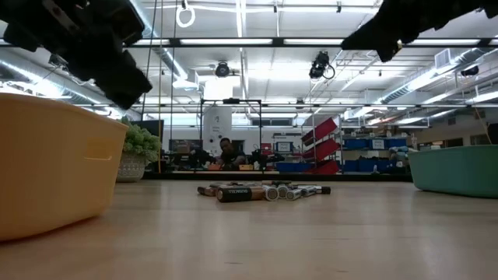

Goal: Sort batteries
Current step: Put the black battery into the yellow bin

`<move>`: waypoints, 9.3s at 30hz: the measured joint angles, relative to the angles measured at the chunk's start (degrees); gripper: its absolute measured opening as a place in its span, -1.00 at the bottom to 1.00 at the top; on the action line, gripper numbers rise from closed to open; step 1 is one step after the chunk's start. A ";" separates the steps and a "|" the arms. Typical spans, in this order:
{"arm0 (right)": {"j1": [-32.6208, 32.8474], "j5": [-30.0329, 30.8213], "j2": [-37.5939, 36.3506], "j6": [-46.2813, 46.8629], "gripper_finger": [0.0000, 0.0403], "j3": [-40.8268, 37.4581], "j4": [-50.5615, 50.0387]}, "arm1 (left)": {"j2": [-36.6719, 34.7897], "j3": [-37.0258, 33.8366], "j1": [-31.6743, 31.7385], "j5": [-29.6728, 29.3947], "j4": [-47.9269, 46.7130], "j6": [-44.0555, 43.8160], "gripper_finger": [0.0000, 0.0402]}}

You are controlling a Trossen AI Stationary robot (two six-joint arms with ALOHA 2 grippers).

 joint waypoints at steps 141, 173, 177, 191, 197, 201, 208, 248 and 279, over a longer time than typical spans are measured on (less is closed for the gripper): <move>6.93 2.97 -1.54 1.93 -0.56 -0.81 -2.81 | 40.67 26.87 4.93 -10.96 0.78 13.47 -0.62; 6.69 3.56 0.06 2.95 -0.55 -0.81 -1.14 | 37.46 26.77 7.04 -6.55 -21.45 29.74 -0.62; 6.69 3.56 0.24 2.86 -0.55 -0.81 -1.13 | 37.46 26.77 7.08 -6.59 -21.41 29.63 -0.62; 5.11 9.33 8.40 2.96 -0.55 -0.81 1.18 | 37.46 26.77 7.06 -6.79 -25.51 25.43 -0.62; 4.52 9.26 11.36 2.25 -0.55 -0.81 4.36 | 37.48 26.77 7.04 -6.81 -25.92 25.62 -0.62; 4.52 9.05 12.57 1.55 -0.55 -0.81 5.61 | 37.48 26.77 7.04 -6.84 -19.75 30.83 -0.62; 4.62 8.92 12.71 2.70 -0.54 -0.81 6.16 | 37.48 26.81 7.26 -6.23 -19.06 36.08 -0.62; 4.55 8.90 12.69 2.82 -0.54 -0.81 6.11 | 37.98 25.48 7.67 -4.77 -16.91 38.46 -0.31; 4.44 8.90 12.67 3.06 -0.54 -0.84 6.09 | 39.73 25.53 9.49 -0.10 -16.74 38.61 -0.32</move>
